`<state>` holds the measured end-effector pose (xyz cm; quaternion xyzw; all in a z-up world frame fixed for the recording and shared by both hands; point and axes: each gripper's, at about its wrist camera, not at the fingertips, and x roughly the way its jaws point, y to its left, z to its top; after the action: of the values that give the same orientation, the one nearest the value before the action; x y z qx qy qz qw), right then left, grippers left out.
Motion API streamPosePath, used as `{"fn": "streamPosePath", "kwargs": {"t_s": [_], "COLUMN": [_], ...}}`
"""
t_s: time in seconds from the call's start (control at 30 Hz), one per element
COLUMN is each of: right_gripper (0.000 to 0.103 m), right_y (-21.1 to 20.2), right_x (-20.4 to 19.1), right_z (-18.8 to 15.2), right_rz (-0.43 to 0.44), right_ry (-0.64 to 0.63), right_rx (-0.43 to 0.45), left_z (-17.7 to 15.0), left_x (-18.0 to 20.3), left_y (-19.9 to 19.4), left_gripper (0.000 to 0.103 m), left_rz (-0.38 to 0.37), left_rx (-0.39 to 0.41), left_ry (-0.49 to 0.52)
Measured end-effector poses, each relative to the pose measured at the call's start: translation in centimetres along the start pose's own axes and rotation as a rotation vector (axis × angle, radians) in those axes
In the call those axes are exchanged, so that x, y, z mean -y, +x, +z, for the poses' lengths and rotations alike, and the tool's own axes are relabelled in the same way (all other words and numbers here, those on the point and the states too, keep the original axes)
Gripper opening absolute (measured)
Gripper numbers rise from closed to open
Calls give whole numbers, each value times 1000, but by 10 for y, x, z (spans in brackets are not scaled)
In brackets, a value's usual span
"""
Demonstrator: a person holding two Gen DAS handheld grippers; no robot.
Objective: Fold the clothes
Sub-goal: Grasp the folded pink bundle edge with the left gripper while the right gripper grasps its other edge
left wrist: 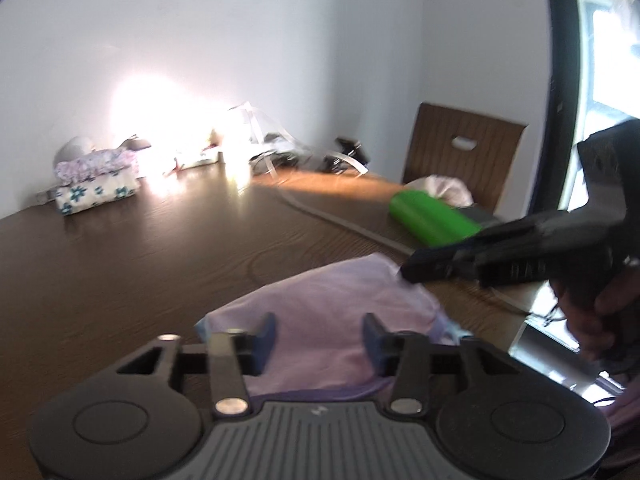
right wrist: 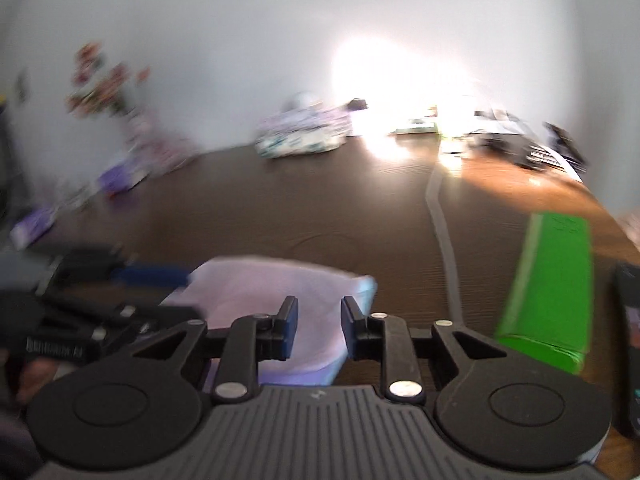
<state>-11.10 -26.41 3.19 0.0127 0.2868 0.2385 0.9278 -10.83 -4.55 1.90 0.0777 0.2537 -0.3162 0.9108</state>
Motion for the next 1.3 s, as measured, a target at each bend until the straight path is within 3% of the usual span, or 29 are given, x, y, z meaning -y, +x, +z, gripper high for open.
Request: {"fn": "streamPosePath", "kwargs": {"t_s": [0.07, 0.2, 0.33, 0.4, 0.47, 0.57, 0.77, 0.8, 0.83, 0.87, 0.93, 1.0, 1.03, 1.1, 1.13, 1.17, 1.2, 1.27, 1.3], "right_gripper": [42, 44, 50, 58, 58, 57, 55, 50, 38, 35, 33, 29, 29, 30, 35, 45, 47, 48, 47], "right_y": [5, 3, -2, 2, 11, 20, 24, 24, 25, 25, 26, 27, 26, 24, 22, 20, 17, 15, 15], "right_x": [-15, -16, -1, 10, 16, 14, 3, 3, 3, 3, 3, 2, 1, -1, -1, -1, 0, 1, 2], "right_z": [-4, -6, 2, 4, 4, 1, -3, -4, -4, -4, -4, -4, -5, -4, -3, -1, 0, 1, 1], "right_rz": [-37, -56, -46, -7, -4, -39, -15, -8, -2, 5, 17, 19, 18, 8, 0, -16, -29, -27, -23], "right_ry": [-96, -105, 31, 135, 201, 214, 176, 178, 180, 182, 184, 174, 174, 167, 163, 166, 168, 172, 178], "right_rx": [-60, -95, -70, -58, -65, -86, -74, -73, -72, -71, -69, -69, -70, -72, -72, -69, -66, -72, -76], "left_z": [-2, -11, -4, 1, 3, 4, 4, 3, 3, 2, 2, 2, 2, 1, 0, 1, 2, 3, 3], "left_x": [8, 12, -6, -25, -42, -51, -46, -45, -44, -43, -42, -43, -45, -46, -47, -48, -49, -48, -47], "left_y": [3, 9, -3, -8, -4, 4, 9, 8, 8, 9, 10, 10, 10, 8, 6, 4, 3, 3, 3], "left_gripper": [48, 49, 50, 59, 59, 59, 61, 59, 57, 49, 42, 16, 15, 16, 18, 23, 34, 46, 46], "left_rz": [10, 8, -39, -20, 17, 65, 79, 77, 74, 71, 69, 57, 55, 77, 95, 113, 120, 115, 110], "left_rx": [-26, -64, -33, -24, -70, -151, -189, -186, -182, -181, -184, -191, -187, -179, -172, -172, -184, -203, -206], "left_ry": [33, 23, -101, -210, -294, -325, -357, -360, -356, -349, -345, -354, -366, -364, -361, -362, -357, -344, -340]}}
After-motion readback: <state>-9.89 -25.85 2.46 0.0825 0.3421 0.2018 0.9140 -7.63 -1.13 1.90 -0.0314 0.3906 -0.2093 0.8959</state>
